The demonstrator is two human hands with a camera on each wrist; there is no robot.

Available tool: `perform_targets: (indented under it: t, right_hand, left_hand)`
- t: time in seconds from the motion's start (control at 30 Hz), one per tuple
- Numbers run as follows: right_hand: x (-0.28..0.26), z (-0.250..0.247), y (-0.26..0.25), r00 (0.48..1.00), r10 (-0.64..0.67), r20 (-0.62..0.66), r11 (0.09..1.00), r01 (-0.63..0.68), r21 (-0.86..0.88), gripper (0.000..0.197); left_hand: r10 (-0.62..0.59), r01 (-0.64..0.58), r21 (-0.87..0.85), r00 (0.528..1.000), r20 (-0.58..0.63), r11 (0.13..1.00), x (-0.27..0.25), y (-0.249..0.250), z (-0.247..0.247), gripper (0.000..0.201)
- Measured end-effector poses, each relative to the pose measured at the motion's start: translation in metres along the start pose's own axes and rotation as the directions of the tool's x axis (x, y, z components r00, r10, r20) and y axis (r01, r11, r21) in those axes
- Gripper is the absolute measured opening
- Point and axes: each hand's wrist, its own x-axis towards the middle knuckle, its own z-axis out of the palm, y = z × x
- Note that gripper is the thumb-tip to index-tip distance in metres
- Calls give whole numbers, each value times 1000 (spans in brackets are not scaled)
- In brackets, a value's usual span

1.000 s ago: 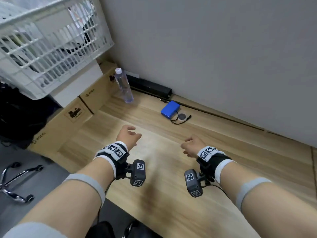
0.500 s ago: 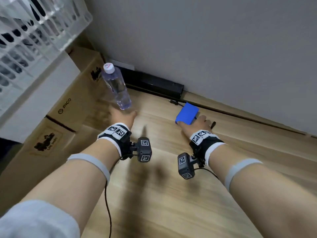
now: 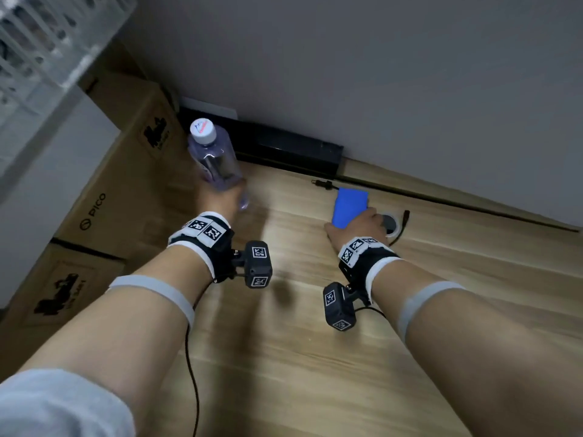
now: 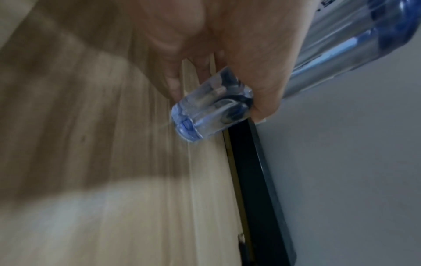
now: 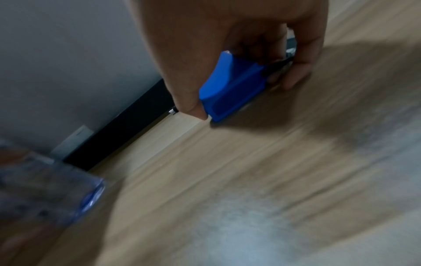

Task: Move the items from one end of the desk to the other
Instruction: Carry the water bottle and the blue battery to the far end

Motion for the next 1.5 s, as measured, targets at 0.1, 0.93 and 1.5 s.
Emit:
perform_targets:
  t: [0.1,0.93,1.5]
  right_hand:
    - [-9,-10,13,997,-39,73,998,36,44,83]
    - [-195,-250,543,935,351,50,360,-185,914,45]
    - [-297,-351,913,730,683,8,165,-164,973,45]
  left_hand:
    - [58,-59,11,995,81,998,-21,0,4,73]
    - [447,-375,-256,623,642,891,-545,71,224,50]
    - [408,-463,-258,261,875,848,-881,80,414,55]
